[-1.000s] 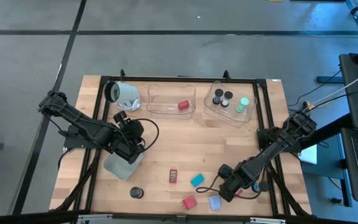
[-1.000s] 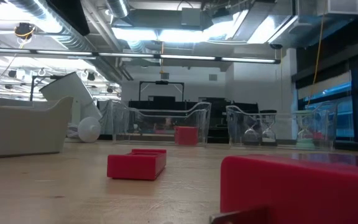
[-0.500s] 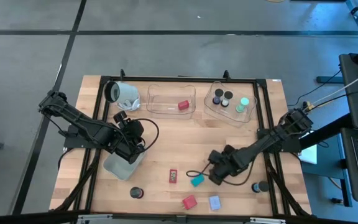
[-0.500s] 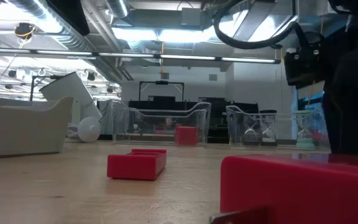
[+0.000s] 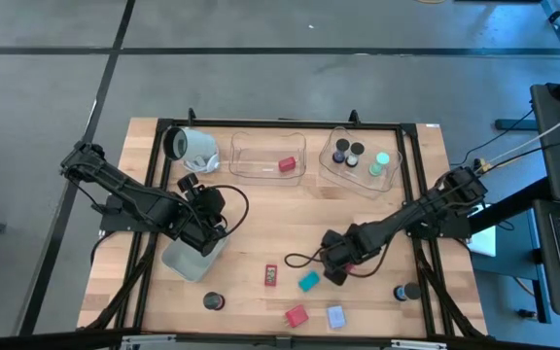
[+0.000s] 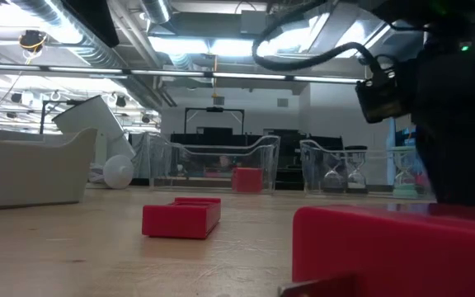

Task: Pick & Place Office items
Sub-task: Put the right red charger adapter into the left transparent bin

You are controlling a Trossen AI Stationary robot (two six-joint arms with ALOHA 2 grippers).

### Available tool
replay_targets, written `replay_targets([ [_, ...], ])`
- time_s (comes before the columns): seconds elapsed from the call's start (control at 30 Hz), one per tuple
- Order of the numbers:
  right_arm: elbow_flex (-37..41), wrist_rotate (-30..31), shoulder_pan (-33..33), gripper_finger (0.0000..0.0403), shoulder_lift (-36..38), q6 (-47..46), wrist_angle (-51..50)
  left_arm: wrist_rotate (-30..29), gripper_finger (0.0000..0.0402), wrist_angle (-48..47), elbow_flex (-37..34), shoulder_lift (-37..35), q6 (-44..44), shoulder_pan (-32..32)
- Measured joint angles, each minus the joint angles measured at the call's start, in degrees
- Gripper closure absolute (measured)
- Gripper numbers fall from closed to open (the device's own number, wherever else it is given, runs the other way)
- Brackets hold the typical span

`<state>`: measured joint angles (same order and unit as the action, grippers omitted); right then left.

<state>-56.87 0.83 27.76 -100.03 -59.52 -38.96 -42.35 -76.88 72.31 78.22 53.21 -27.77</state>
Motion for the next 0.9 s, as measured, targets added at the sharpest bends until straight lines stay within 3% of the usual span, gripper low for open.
replay_targets([
  [0.2, -3.71, -1.63, 1.08, 0.0072, 0.28, -2.94, -10.46, 0.0, 0.0217, 0.0, 0.0, 0.0, 0.0, 0.0],
  [0.5, -3.81, 5.44, 4.12, 0.0072, -0.15, -4.53, -8.31, -0.02, 0.0217, -0.02, 0.0, 0.0, 0.0, 0.0],
  [0.9, -1.9, 4.31, 4.38, 0.0072, -0.15, -3.53, -8.09, -0.01, 0.0217, -0.02, 0.0, 0.0, 0.0, -0.01],
])
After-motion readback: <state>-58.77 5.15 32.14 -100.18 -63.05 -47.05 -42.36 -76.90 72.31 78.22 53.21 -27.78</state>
